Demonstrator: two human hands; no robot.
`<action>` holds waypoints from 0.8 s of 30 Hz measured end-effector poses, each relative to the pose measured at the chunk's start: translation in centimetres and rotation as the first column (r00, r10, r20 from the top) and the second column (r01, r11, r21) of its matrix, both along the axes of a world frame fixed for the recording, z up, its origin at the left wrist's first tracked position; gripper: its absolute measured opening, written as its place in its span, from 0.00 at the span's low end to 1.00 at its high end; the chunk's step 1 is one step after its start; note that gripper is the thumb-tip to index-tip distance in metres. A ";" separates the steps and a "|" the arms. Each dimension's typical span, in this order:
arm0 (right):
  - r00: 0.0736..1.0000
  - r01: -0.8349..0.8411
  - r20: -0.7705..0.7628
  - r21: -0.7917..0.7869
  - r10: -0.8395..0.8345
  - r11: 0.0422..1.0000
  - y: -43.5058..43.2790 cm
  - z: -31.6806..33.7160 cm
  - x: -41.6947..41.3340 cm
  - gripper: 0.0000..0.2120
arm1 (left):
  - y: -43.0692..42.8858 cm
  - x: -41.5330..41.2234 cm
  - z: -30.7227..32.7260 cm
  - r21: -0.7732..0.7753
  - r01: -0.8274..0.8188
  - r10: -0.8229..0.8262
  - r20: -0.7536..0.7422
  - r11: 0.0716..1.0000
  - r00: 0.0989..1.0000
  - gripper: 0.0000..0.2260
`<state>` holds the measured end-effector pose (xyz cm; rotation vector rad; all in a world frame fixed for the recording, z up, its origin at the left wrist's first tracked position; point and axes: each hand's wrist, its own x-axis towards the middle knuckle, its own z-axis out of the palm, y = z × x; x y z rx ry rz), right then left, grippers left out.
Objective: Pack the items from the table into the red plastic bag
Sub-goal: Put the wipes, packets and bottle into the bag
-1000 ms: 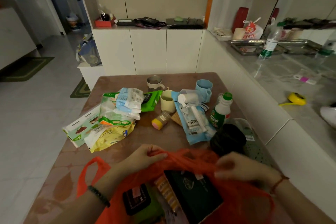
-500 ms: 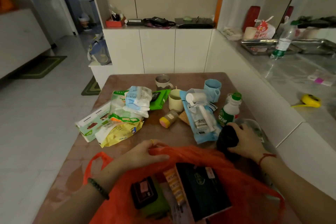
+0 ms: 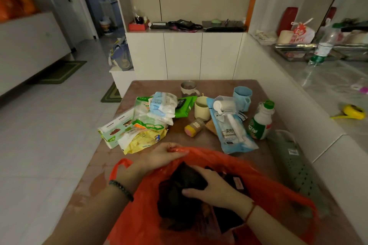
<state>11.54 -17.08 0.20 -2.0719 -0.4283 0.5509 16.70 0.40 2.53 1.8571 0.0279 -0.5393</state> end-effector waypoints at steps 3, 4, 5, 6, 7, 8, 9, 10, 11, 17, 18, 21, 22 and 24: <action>0.983 0.040 0.181 -0.138 -0.015 0.990 0.4 -0.9 1.2 0.28 | 0.0 -0.4 0.6 0.005 0.004 -0.004 -0.035 1.000 0.999 0.04; 0.972 0.045 0.236 -0.198 0.003 0.979 0.3 -0.7 1.4 0.27 | -0.1 -0.5 0.9 -0.004 0.011 -0.011 -0.045 1.000 0.999 0.04; 0.959 0.031 0.280 -0.271 0.048 0.962 0.1 -0.1 1.5 0.27 | -0.2 -0.5 0.9 -0.015 0.019 -0.020 -0.051 1.000 0.999 0.04; 0.948 -0.019 0.292 -0.340 0.125 0.940 -0.1 0.9 1.6 0.25 | -0.3 -0.4 1.0 -0.023 0.019 -0.020 -0.055 1.000 0.998 0.04; 0.944 -0.088 0.267 -0.368 0.196 0.926 -0.4 2.0 2.0 0.23 | -0.5 -0.3 0.9 -0.031 0.012 -0.014 -0.054 0.999 0.998 0.04; 0.951 -0.146 0.215 -0.322 0.223 0.935 -0.9 3.2 2.7 0.19 | -0.5 -0.1 0.9 -0.038 0.005 -0.007 -0.050 0.999 0.999 0.04; 0.970 -0.157 0.151 -0.200 0.188 0.967 -1.4 4.6 3.5 0.15 | -0.5 0.1 0.7 -0.047 0.001 -0.003 -0.043 0.999 0.999 0.04; 0.992 -0.087 0.088 -0.047 0.090 0.995 -1.9 5.8 4.5 0.12 | -0.6 0.3 0.5 -0.057 -0.002 0.000 -0.043 0.998 0.999 0.03; 0.995 0.062 0.070 0.098 -0.069 0.993 -2.5 6.5 6.0 0.12 | -0.6 0.6 0.4 -0.065 -0.004 0.001 -0.047 0.998 0.999 0.03; 0.882 0.467 0.260 -0.366 -0.393 0.805 -6.5 -1.7 16.1 0.37 | -0.5 2.1 -1.0 -0.083 0.033 -0.037 -0.039 0.996 0.999 0.03; 0.894 0.446 0.264 -0.435 -0.363 0.782 -6.5 -3.4 17.1 0.41 | -0.4 2.4 -1.2 -0.081 0.041 -0.044 -0.042 0.996 0.998 0.04; 0.763 0.626 0.461 -0.353 -0.453 0.696 -6.1 -6.7 19.4 0.26 | -0.1 3.2 -1.8 -0.084 0.053 -0.057 -0.047 0.995 0.997 0.04; 0.713 0.681 0.502 -0.326 -0.490 0.656 -6.2 -7.3 20.2 0.21 | -0.1 3.4 -2.0 -0.087 0.052 -0.056 -0.042 0.995 0.998 0.04; 0.679 0.729 0.449 -0.324 -0.580 0.603 -6.7 -8.1 21.7 0.18 | 0.3 3.7 -2.1 -0.059 0.047 -0.048 -0.025 0.997 0.999 0.05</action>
